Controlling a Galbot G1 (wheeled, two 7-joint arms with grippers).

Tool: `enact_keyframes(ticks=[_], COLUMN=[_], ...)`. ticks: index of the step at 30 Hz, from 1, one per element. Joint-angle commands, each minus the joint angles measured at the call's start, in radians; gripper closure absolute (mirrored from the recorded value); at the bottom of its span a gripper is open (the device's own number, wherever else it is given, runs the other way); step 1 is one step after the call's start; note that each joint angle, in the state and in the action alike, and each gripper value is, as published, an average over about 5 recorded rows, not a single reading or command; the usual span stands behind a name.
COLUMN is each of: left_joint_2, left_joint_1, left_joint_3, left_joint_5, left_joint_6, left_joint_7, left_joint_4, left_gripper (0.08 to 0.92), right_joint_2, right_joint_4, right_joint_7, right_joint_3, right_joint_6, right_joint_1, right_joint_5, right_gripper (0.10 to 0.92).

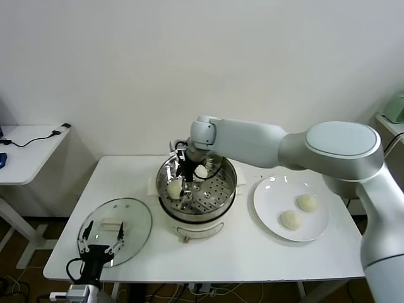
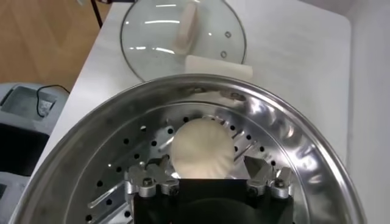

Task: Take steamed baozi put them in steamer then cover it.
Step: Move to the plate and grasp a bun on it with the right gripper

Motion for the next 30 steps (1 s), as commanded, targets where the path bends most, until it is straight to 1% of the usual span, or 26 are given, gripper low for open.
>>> enact_keyframes(ticks=[1, 7, 11, 16, 19, 23, 27, 30], left_joint_2=[0.0, -0.004, -0.016, -0.014, -0.015, -0.017, -0.024, -0.031], left_joint_1=[0.001, -0.001, -0.011, -0.022, -0.024, -0.022, -0.021, -0.02], left_joint_3=[0.003, 0.005, 0.007, 0.008, 0.004, -0.003, -0.006, -0.006], left_joint_5=[0.002, 0.005, 0.01, 0.025, 0.034, 0.042, 0.05, 0.056], left_joint_6=[0.0, 0.001, 0.009, 0.021, 0.03, 0.036, 0.038, 0.039], left_joint_7=[0.0, 0.0, 0.0, 0.003, 0.003, 0.004, 0.003, 0.003], left_joint_4=[-0.001, 0.001, -0.001, -0.007, -0.013, -0.016, -0.013, -0.011], left_gripper=[0.177, 0.177, 0.177, 0.177, 0.177, 0.177, 0.177, 0.177], right_joint_2=[-0.255, -0.527, -0.684, -0.827, -0.877, -0.908, -0.898, -0.872], right_joint_4=[0.236, 0.39, 0.43, 0.438, 0.415, 0.367, 0.306, 0.26], right_joint_7=[-0.019, -0.062, -0.105, -0.123, -0.133, -0.149, -0.159, -0.159], right_joint_3=[-0.011, -0.054, -0.086, -0.018, 0.059, 0.153, 0.253, 0.326], right_joint_6=[-0.001, 0.01, 0.032, 0.048, 0.059, 0.084, 0.11, 0.124], right_joint_1=[0.179, 0.269, 0.261, 0.12, -0.014, -0.167, -0.3, -0.391], right_joint_5=[0.043, -0.02, -0.162, -0.325, -0.426, -0.549, -0.644, -0.686], right_gripper=[0.203, 0.203, 0.203, 0.203, 0.203, 0.203, 0.203, 0.203])
